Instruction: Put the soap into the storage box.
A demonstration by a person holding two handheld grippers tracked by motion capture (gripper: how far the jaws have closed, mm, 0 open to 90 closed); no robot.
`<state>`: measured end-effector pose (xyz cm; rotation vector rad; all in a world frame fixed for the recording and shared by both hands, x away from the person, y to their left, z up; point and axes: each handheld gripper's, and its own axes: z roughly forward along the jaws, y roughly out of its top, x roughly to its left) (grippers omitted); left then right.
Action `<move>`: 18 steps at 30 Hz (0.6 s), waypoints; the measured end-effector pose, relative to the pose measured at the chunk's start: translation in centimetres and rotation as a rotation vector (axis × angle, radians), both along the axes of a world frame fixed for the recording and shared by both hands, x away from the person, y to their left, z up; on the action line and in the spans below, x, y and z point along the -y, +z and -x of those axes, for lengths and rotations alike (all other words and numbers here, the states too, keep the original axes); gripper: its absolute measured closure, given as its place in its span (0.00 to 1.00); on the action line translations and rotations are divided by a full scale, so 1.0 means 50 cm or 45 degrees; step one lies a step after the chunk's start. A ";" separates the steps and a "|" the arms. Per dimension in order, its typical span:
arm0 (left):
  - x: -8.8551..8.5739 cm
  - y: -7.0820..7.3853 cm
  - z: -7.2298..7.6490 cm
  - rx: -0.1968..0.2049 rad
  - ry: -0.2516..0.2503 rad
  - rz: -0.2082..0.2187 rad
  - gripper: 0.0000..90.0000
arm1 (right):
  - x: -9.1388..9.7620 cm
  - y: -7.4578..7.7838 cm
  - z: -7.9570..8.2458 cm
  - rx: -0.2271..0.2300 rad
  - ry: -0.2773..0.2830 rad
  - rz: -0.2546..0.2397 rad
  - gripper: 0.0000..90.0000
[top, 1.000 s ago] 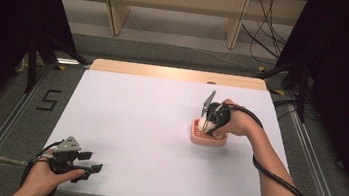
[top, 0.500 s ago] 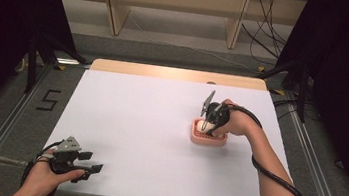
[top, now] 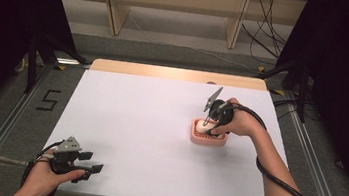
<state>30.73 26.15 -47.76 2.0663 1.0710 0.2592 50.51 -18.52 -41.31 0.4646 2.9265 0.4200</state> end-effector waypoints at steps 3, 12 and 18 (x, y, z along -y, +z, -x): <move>0.000 0.000 0.000 0.000 0.001 -0.001 0.38 | 0.007 0.008 0.016 0.021 -0.029 -0.041 0.35; 0.003 -0.001 0.001 -0.005 -0.001 -0.008 0.38 | 0.031 0.000 0.086 0.135 -0.187 -0.206 0.35; 0.004 -0.002 0.001 -0.015 0.010 0.002 0.38 | 0.043 -0.027 0.142 0.136 -0.156 -0.229 0.35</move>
